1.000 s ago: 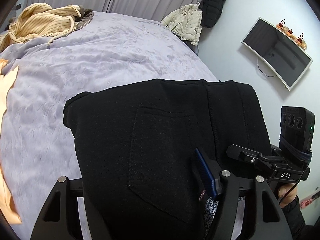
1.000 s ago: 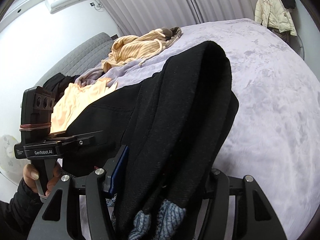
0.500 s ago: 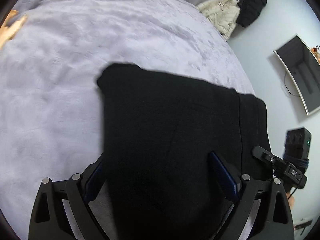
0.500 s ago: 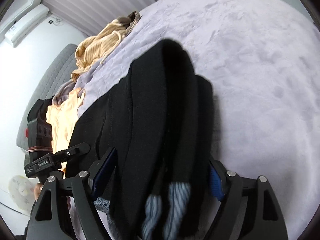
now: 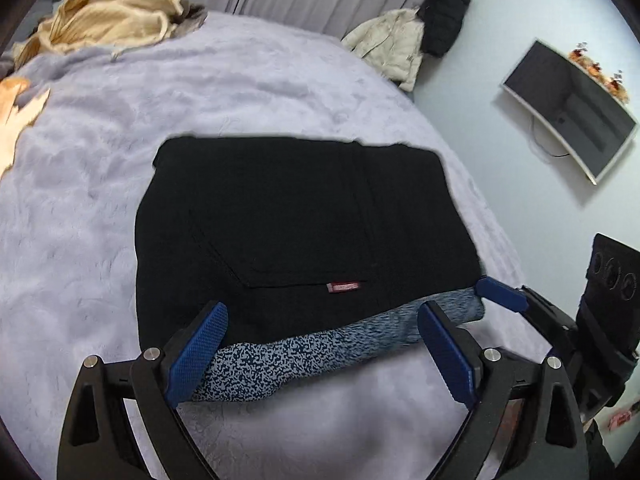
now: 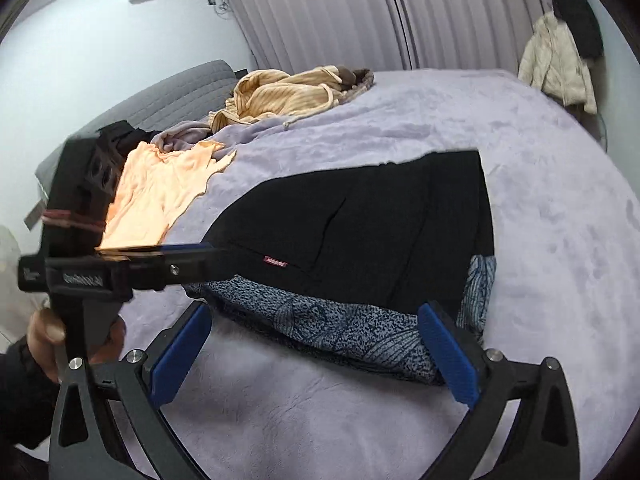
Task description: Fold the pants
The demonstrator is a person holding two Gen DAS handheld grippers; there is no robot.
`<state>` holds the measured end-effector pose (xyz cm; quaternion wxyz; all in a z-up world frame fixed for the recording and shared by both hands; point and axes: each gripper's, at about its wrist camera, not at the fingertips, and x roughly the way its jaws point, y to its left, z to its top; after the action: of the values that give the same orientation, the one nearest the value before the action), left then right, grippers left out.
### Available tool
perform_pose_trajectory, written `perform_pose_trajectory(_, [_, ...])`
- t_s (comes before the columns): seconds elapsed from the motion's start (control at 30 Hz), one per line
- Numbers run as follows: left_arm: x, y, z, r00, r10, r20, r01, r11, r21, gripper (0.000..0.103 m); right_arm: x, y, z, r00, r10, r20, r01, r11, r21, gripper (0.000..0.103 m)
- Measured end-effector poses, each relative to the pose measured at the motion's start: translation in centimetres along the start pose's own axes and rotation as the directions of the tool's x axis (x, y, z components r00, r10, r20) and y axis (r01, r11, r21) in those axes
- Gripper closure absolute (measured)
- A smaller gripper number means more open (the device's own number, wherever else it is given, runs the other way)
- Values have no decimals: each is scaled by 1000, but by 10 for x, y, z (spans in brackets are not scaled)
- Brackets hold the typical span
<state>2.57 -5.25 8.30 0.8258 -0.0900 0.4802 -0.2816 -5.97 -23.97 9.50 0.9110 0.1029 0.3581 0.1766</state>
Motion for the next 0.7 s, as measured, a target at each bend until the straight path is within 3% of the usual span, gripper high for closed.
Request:
perform_pose_trajectory(0.1, [19,16,-4,999,-26,-38,25,999,-47,7,14,-30,-10,996,54,-65,-47,993,110,1])
perform_pose_trajectory(0.23, [1,1,0,999,-2,-33,2,1000,-4,7,11,-21,-8,997,16,-71,-11,998,64,0])
perform_pose_trajectory(0.33, [-38,-4,24,993,-66,93,67,998,-2,7,-17,-9,12,999,38,18,-38,999,21,0])
perform_pose_trajectory(0.43, [-50,-5,59,986,-27,166,25,1000,12,0,-29,-1,45,995,0,97,8,997,-82,0])
perform_pose_trajectory(0.5, [-37,0,87,988,25,150,-24,1000,-9,0,-17,-2,69,994,-35,106,50,990,-133,0])
perform_pose_trajectory(0.57, [-22,7,108,989,43,140,-37,998,-41,0,4,-9,91,996,-24,89,37,988,-153,0])
perform_pose_trajectory(0.7, [24,12,131,992,114,56,-112,993,-34,0,57,-36,119,1000,-11,-15,9,991,-133,0])
